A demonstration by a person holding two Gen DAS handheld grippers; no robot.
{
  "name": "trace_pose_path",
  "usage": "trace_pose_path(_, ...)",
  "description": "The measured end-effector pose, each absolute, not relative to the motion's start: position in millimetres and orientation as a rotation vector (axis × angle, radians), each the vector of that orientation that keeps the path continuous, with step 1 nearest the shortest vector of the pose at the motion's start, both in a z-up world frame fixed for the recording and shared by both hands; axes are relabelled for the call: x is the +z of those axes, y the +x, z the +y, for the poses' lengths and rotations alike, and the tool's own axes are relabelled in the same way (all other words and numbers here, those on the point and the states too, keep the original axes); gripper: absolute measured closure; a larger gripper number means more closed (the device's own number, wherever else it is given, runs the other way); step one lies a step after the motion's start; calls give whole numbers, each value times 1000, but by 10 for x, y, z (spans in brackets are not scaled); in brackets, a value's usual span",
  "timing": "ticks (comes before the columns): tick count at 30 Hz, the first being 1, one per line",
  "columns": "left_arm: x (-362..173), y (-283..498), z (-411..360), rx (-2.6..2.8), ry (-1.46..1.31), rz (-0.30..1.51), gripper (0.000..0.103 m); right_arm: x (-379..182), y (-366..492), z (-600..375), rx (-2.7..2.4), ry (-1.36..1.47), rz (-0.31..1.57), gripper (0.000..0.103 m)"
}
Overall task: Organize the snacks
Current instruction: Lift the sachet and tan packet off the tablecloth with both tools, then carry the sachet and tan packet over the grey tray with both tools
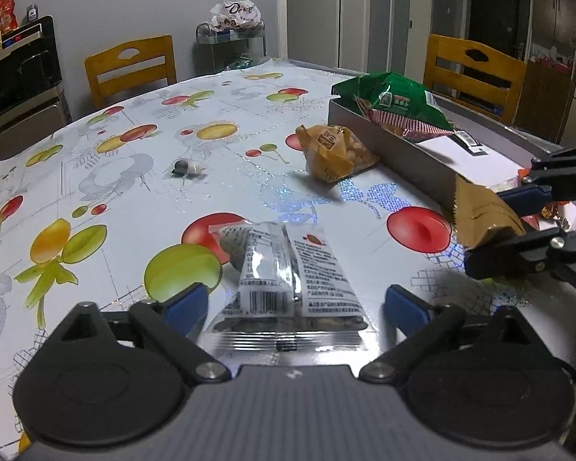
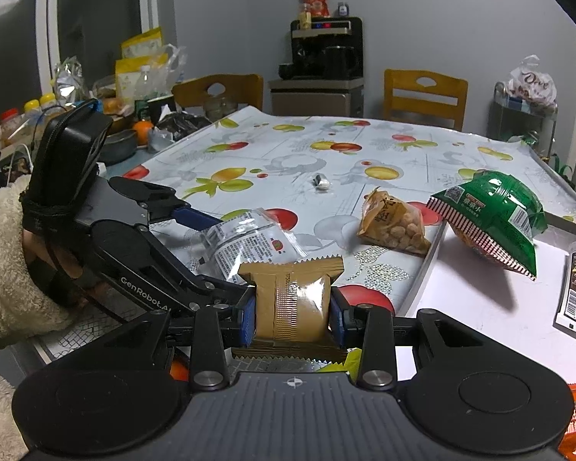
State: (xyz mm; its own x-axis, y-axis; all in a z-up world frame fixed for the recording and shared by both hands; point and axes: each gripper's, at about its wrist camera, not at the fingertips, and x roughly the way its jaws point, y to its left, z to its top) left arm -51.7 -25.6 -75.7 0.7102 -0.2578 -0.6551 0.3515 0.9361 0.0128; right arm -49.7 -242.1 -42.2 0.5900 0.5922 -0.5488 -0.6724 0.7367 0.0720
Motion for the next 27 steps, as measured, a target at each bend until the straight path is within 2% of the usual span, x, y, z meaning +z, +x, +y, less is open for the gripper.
trace_pose_path(1,-753,-515,-242,-340,127,703,17,-422,-499,-2420,739,-149,582,65)
trace_pose_path(2,-744,-519,-230,-335,116,696,30,-422,-496,-2420,739,-149,581,65)
trace_pose_path(4,-731,-523,-218,-325,101,691,34,-423,-497,-2418,739,-148,581,65)
trace_pose_path(8,-711,-548,-243,-319,114,671,48,-411,-486,-2406,742,-150,582,65)
trace_pose_path(17,-630,-572,-209,-306,89,621,62,-371,-476,-2424,733,-142,566,65)
trace_pose_path(27,-426,-607,-175,-304,58,552,68,-295,-448,-2505,717,-130,536,65)
